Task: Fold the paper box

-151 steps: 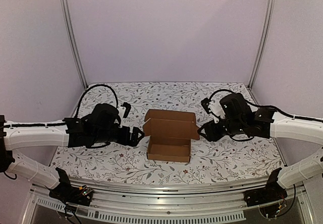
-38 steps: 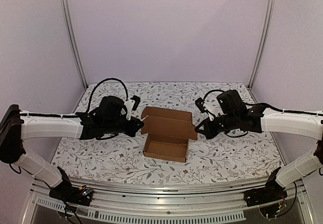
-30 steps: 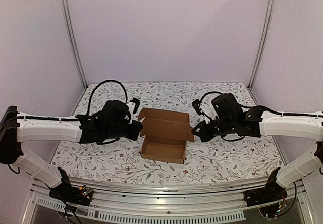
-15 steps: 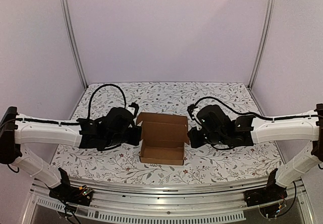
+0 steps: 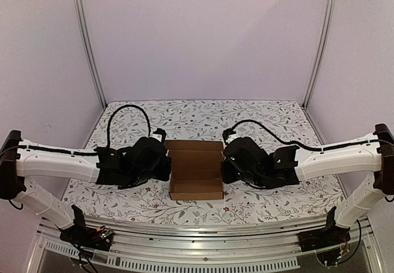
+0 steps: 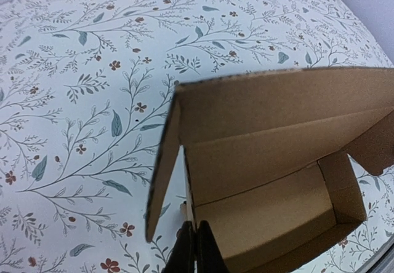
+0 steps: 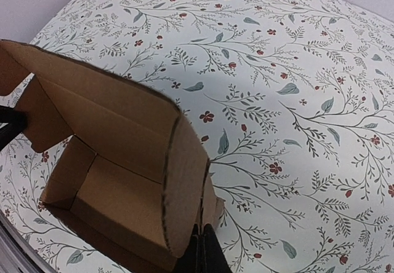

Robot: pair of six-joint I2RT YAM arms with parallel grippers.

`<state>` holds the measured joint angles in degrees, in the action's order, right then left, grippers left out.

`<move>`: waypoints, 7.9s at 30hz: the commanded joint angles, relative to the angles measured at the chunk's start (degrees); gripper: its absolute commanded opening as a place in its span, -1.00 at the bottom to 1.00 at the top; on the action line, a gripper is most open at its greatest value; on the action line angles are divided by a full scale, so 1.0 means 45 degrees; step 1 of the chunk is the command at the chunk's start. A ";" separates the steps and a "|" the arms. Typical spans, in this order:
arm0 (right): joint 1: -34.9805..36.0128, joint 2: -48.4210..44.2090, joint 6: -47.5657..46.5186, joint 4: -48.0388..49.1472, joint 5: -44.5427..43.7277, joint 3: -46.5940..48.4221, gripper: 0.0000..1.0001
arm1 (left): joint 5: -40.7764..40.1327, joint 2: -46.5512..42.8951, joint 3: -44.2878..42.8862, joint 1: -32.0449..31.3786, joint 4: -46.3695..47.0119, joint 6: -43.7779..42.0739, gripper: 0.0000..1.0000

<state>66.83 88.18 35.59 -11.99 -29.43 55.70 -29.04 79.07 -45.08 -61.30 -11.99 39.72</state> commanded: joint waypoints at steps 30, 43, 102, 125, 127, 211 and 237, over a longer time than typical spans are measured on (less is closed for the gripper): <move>0.2102 0.1712 0.1384 0.0442 -0.3115 0.0336 -1.00 | -0.1594 0.0313 0.0235 -0.2442 -0.0385 0.1787 -1.00; 0.2628 0.1567 0.2149 0.0390 -0.3551 -0.0445 -1.00 | -0.2818 0.0480 0.0393 -0.3878 -0.1342 0.2970 -1.00; 0.3937 -0.3644 0.0773 -0.1837 -0.0189 -0.2400 0.22 | -0.4201 0.3028 -0.1366 -0.5757 -0.4734 0.7256 -1.00; 0.0955 -0.1044 -0.2504 -0.2499 0.1631 0.2829 -0.58 | -0.4329 0.3514 -0.1973 -0.5768 -0.4684 0.6478 -1.00; 0.0875 -0.0339 -0.2324 -0.2194 0.1689 0.3049 -0.67 | -0.4329 0.3557 -0.2011 -0.5767 -0.4672 0.6456 -1.00; 0.2481 0.0507 0.1987 -0.0599 0.3366 -0.1932 -1.00 | 0.5101 0.2651 -0.0042 -0.0323 0.0197 -0.0328 -1.00; 0.2465 -0.3700 0.1970 -0.3845 0.2099 -0.2668 -0.92 | 0.3100 -0.0441 -0.0350 0.0879 -0.0416 -0.0811 -0.87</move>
<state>77.62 73.08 42.22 -24.16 -19.33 46.72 -13.15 76.05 -47.22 -61.04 -13.56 37.26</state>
